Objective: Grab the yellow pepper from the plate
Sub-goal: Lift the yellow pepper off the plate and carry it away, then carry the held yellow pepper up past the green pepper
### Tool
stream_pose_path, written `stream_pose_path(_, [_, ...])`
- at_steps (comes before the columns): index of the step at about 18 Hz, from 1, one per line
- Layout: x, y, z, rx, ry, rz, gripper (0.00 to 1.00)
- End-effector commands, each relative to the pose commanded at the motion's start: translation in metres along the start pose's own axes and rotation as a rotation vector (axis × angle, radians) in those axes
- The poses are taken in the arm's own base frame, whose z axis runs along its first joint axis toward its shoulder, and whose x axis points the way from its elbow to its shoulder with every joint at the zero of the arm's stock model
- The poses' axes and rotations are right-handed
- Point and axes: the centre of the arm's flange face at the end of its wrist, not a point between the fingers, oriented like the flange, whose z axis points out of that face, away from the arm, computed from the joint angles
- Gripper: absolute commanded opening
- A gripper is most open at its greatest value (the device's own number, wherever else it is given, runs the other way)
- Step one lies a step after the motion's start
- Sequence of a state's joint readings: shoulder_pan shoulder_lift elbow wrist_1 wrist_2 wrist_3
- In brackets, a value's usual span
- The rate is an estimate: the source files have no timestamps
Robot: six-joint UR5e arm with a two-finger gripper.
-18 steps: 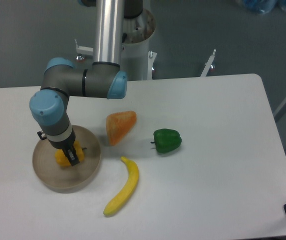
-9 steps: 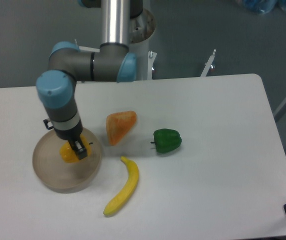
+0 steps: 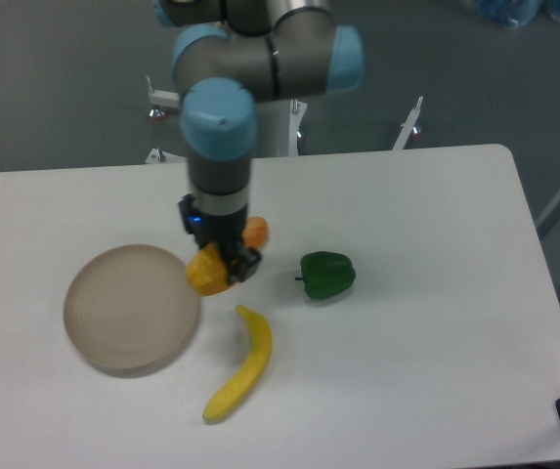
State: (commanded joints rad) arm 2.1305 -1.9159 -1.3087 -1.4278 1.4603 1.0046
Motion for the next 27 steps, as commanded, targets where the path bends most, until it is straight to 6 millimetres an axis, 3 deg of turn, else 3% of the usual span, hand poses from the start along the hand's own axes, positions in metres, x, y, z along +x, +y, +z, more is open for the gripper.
stream_pose_path(3, [-0.027, 0.042, -0.020, -0.028, 0.044, 0.047, 0.14])
stream_pose_path(7, [-0.053, 0.095, -0.028, -0.055, 0.066, 0.173, 0.14])
stream_pose_path(12, [-0.071, 0.134, -0.007, -0.088, 0.109, 0.279, 0.18])
stream_pose_path(16, [-0.084, 0.149, 0.011, -0.112, 0.122, 0.297, 0.10])
stream_pose_path(23, [-0.102, 0.143, 0.037, -0.115, 0.097, 0.412, 0.12])
stream_pose_path(27, [-0.104, 0.140, 0.038, -0.113, 0.080, 0.415, 0.13])
